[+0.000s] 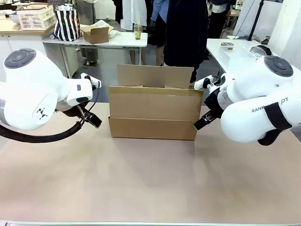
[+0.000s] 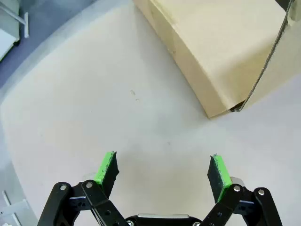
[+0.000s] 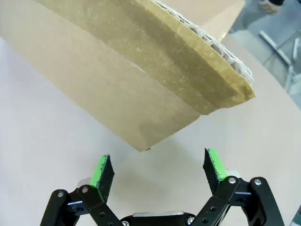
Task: Pack the gift set into the box.
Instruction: Place both hands on the side flaps of the Package Box and spread them outward.
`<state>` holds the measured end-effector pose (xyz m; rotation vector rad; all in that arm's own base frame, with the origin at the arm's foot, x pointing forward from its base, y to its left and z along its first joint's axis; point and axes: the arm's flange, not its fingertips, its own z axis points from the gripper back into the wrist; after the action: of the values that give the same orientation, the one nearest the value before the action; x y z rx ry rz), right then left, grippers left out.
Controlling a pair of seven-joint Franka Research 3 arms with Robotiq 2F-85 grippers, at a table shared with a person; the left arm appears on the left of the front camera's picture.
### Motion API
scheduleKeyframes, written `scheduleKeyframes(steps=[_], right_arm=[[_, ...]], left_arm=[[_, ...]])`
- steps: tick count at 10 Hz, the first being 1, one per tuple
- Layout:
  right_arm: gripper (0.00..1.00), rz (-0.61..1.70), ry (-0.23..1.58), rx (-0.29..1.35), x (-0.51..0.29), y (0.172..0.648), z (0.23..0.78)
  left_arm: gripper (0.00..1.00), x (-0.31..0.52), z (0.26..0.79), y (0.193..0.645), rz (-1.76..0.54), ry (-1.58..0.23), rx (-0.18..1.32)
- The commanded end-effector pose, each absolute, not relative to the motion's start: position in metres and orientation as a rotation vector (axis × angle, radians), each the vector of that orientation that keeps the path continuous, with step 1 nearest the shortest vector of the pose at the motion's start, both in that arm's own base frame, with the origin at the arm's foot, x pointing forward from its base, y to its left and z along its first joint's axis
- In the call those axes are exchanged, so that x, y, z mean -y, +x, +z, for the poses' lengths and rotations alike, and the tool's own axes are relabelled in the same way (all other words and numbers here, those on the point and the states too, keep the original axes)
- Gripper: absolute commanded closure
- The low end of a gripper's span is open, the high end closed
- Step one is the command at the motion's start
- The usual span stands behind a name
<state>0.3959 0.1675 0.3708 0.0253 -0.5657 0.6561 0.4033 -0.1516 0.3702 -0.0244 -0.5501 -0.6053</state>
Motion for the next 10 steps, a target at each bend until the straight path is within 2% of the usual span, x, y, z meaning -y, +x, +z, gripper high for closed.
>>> scheduleKeyframes(steps=[1, 10], right_arm=[[0.0, 0.656, 0.025, 0.566, -0.1676, 0.3959, 0.371], [0.0, 0.656, 0.025, 0.566, -0.1676, 0.3959, 0.371]], left_arm=[[0.0, 0.1517, 0.3703, 0.4033, -0.605, -0.024, 0.55], [0.0, 0.1517, 0.3703, 0.4033, -0.605, -0.024, 0.55]])
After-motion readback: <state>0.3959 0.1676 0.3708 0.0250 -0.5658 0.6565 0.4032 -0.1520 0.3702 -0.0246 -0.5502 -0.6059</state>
